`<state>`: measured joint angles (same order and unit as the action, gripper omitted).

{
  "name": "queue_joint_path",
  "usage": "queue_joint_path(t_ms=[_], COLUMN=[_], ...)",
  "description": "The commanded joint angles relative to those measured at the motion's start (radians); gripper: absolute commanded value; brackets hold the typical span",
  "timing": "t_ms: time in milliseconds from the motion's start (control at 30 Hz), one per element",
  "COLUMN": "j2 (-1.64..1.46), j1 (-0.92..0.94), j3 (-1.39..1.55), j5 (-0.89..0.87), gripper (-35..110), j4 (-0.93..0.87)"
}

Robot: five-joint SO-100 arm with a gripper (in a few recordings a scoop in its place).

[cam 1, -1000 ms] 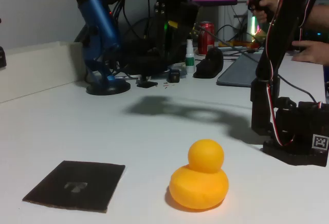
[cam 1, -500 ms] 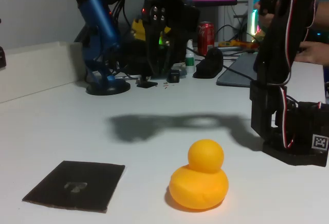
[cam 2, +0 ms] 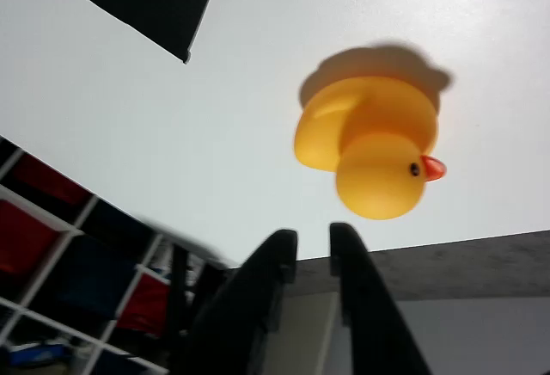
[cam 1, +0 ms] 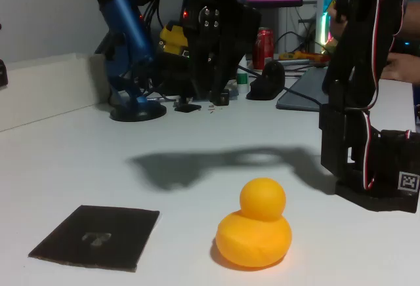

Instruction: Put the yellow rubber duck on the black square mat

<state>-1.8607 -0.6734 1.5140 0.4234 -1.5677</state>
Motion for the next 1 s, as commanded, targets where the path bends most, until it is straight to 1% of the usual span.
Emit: queue_joint_path(t_ms=[0, 100, 233, 667, 767, 967], j2=[-0.029, -0.040, -0.043, -0.043, -0.043, -0.034], j1=[-0.054, -0.140, -0.235, -0.249, -0.250, -0.245], j3=[0.054, 0.127, 0.147, 0.150, 0.152, 0.153], j5=[0.017, 0.017, 0.017, 0.017, 0.018, 0.017], gripper=[4, 4, 4, 5, 11, 36], j4=[-0.015, -0.015, -0.015, -0.015, -0.015, -0.015])
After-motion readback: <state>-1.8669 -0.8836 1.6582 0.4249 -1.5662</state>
